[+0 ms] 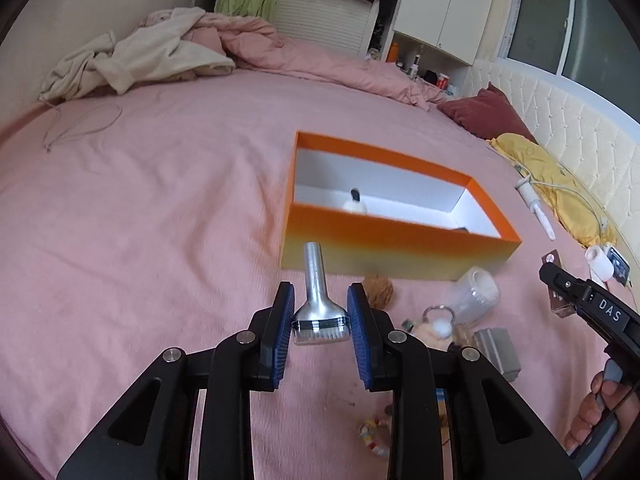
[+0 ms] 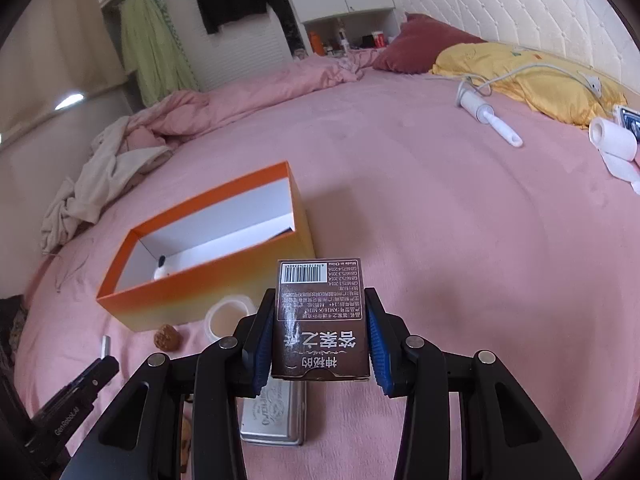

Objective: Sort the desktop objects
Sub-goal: 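Place the silver brush in the box with the left tool while the right tool places the brown box in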

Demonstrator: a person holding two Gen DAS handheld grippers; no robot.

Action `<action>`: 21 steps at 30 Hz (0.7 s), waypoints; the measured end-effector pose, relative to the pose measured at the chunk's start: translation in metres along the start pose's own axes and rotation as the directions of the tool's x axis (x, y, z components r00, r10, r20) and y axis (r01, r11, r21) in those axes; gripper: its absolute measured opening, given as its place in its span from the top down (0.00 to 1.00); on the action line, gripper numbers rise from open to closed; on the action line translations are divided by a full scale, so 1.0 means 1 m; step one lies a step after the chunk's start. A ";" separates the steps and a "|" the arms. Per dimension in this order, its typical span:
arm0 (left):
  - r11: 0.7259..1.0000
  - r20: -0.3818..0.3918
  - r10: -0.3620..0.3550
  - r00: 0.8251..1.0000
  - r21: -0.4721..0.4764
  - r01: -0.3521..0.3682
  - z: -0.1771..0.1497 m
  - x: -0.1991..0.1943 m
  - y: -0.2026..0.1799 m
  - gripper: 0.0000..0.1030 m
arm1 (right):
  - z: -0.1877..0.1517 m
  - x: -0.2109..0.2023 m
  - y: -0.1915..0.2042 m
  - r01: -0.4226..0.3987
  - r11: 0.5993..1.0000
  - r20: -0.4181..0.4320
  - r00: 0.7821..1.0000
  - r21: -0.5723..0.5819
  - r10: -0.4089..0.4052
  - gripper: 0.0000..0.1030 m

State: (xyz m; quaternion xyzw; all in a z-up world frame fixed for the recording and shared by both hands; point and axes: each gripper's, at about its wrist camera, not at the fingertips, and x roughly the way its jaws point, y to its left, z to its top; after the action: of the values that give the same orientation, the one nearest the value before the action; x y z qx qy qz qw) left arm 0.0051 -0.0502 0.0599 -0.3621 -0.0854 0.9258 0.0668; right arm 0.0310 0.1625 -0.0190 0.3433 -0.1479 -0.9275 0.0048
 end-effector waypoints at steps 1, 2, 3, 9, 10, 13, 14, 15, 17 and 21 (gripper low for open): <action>1.000 0.015 0.001 1.000 0.013 -0.001 0.007 -0.004 -0.003 0.72 | 0.005 -0.001 0.002 -0.008 1.000 0.006 1.000 -0.002 0.008 0.62; 1.000 0.028 0.002 1.000 0.026 -0.003 0.015 -0.007 -0.005 0.72 | 0.010 -0.002 0.005 -0.015 1.000 0.014 1.000 -0.003 0.015 0.62; 0.999 0.039 0.002 0.999 0.042 -0.004 0.023 -0.007 -0.009 0.72 | 0.015 -0.002 0.007 -0.021 1.000 0.021 1.000 -0.005 0.021 0.62; 0.996 0.058 -0.024 0.998 0.084 0.019 0.073 0.009 -0.020 0.72 | 0.049 0.010 0.032 -0.049 0.997 0.037 0.998 -0.065 0.051 0.62; 0.996 0.058 -0.028 0.998 0.086 0.023 0.080 0.012 -0.020 0.72 | 0.056 0.013 0.036 -0.055 0.995 0.037 0.998 -0.078 0.058 0.62; 0.994 0.045 -0.019 0.999 0.111 0.014 0.094 0.023 -0.023 0.72 | 0.071 0.022 0.051 -0.060 0.990 0.044 0.997 -0.125 0.066 0.62; 0.993 0.038 -0.015 0.999 0.122 0.010 0.095 0.028 -0.024 0.72 | 0.074 0.026 0.056 -0.060 0.988 0.044 0.997 -0.139 0.067 0.62; 0.992 0.029 -0.011 1.000 0.129 0.007 0.095 0.033 -0.024 0.72 | 0.076 0.031 0.060 -0.063 0.987 0.041 0.997 -0.150 0.070 0.62; 0.992 0.001 -0.010 1.000 0.125 0.010 0.089 0.045 -0.022 0.72 | 0.079 0.040 0.067 -0.073 0.983 0.028 0.997 -0.169 0.079 0.62; 0.995 -0.063 -0.019 0.998 0.101 0.026 0.072 0.068 -0.016 0.72 | 0.066 0.061 0.079 -0.116 0.974 -0.031 0.993 -0.196 0.112 0.62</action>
State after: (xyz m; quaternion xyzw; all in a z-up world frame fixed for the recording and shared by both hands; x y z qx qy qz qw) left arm -0.0923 -0.0295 0.0709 -0.3857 -0.0398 0.9165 0.0983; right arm -0.0649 0.0986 0.0121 0.3414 -0.0746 -0.9323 0.0936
